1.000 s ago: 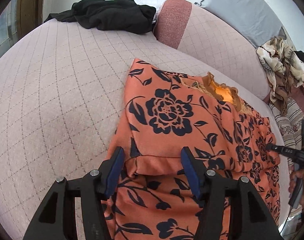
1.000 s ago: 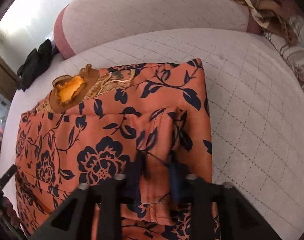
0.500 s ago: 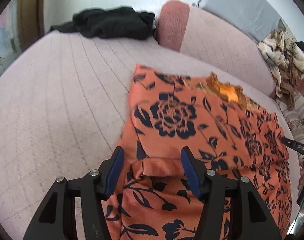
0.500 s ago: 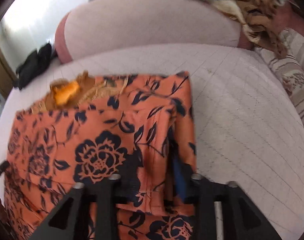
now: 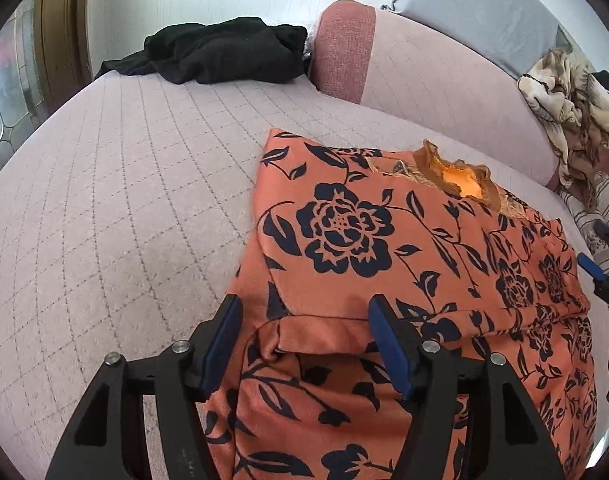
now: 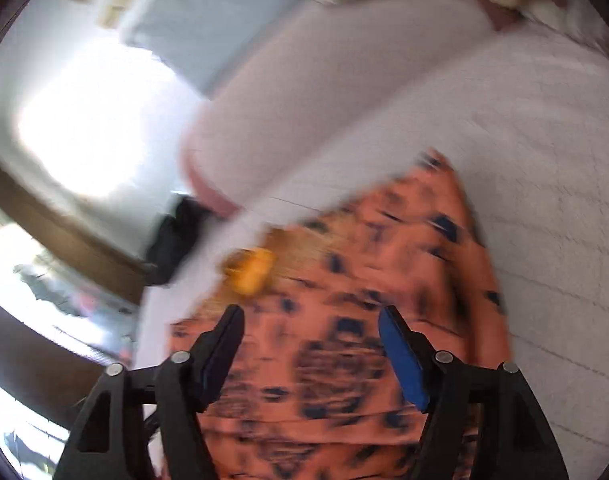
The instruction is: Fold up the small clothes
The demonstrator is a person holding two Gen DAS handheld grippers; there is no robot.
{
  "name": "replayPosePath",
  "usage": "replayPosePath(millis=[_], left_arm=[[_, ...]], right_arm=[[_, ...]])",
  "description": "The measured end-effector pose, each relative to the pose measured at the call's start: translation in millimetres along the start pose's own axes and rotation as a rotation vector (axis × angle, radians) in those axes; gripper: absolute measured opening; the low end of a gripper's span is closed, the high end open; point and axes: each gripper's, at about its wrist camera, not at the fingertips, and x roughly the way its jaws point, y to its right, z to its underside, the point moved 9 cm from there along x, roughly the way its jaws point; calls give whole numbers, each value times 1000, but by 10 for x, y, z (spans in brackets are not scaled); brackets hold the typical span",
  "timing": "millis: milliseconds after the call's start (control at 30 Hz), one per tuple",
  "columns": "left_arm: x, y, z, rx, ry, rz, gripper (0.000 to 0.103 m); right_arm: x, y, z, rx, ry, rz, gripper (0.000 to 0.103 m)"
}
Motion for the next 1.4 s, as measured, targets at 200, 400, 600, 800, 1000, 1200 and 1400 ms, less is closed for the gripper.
replayPosePath(millis=[200,400,600,800,1000,1200,1400], left_arm=[[-9,3,-6,15,22,-40,69],[99,-107,36,6,-17,-75,74],[-493,-330,-39,-87,81,-28,74],[-1416,-473,617,-91,84,57,78],[-1754,-613,1653,-92,-52,53,79],[-1747,-576,2177,-88,-132,57,79],[-1687,-570,2263,-108,-149,20,79]], right_arm=[[175,306,60,69,-43,127,84],[277,400,391,-12,-161,180,87],[-526,-232,300,-93,15,81,82],[-1502,-253,883,-197,-77,133,88],[-2133,668,1842,-74,-221,239,88],[-2479,1005,2303,31,-243,213,88],[-2349,905,2315,11,-300,224,88]])
